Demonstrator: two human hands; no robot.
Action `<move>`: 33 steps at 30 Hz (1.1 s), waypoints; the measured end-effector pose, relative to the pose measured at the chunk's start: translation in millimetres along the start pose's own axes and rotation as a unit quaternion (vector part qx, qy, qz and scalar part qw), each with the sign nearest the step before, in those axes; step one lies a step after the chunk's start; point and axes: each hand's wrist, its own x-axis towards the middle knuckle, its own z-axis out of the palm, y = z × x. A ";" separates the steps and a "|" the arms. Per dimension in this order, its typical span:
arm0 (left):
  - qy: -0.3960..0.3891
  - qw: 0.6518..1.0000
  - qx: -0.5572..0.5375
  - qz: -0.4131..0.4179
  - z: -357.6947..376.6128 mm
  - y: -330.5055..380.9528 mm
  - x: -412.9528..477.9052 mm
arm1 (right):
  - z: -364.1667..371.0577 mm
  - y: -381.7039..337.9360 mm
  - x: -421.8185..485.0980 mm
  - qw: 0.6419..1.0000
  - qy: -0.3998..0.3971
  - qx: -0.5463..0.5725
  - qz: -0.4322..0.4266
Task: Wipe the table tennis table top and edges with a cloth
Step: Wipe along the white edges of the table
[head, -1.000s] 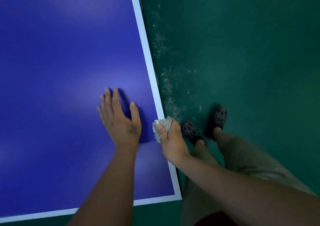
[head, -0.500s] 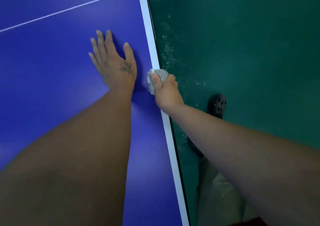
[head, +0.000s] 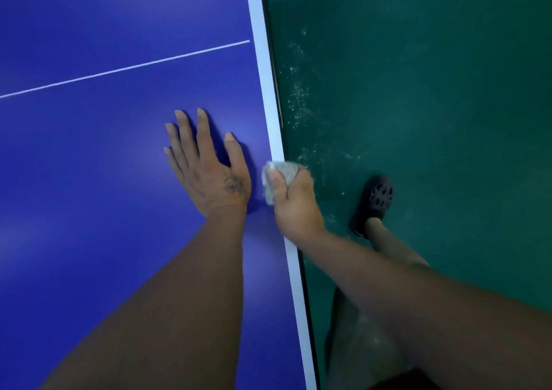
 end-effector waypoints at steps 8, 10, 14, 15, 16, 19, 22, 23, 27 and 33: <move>0.005 1.000 -0.011 0.006 -0.5 0.5 0.1 | -7.7 -66.3 67.6 0.998 0.000 -0.036 -0.044; 0.004 1.000 -0.009 0.006 -1.6 1.3 0.6 | -10.7 -34.7 41.3 0.997 -0.021 -0.047 -0.054; 0.002 1.000 -0.014 0.009 -1.1 1.3 0.4 | -18.6 33.0 -26.4 0.994 -0.084 -0.065 -0.008; 0.002 1.000 -0.014 0.008 -0.9 0.9 0.6 | -18.1 38.0 -34.4 0.993 -0.084 -0.084 0.003; 0.003 1.000 -0.013 0.007 -0.9 0.7 0.6 | -16.5 38.6 -35.6 0.993 -0.073 -0.091 0.007; 0.001 1.000 -0.010 0.008 -0.9 0.8 1.4 | -10.0 7.0 -9.9 0.998 -0.028 -0.055 -0.011; -0.002 1.000 -0.009 0.005 -0.3 1.0 2.1 | -5.4 -47.8 42.8 0.998 0.014 -0.026 -0.053; -0.001 1.000 -0.009 0.006 -0.2 1.0 1.9 | -3.7 -67.8 62.5 0.997 0.017 -0.014 -0.067; 0.001 1.000 -0.011 0.007 0.6 1.2 1.7 | -3.5 -136.8 123.2 0.998 0.044 -0.032 -0.035; 0.001 1.000 -0.017 0.006 1.8 -0.3 1.8 | -14.5 -92.6 80.3 0.995 -0.023 -0.052 -0.078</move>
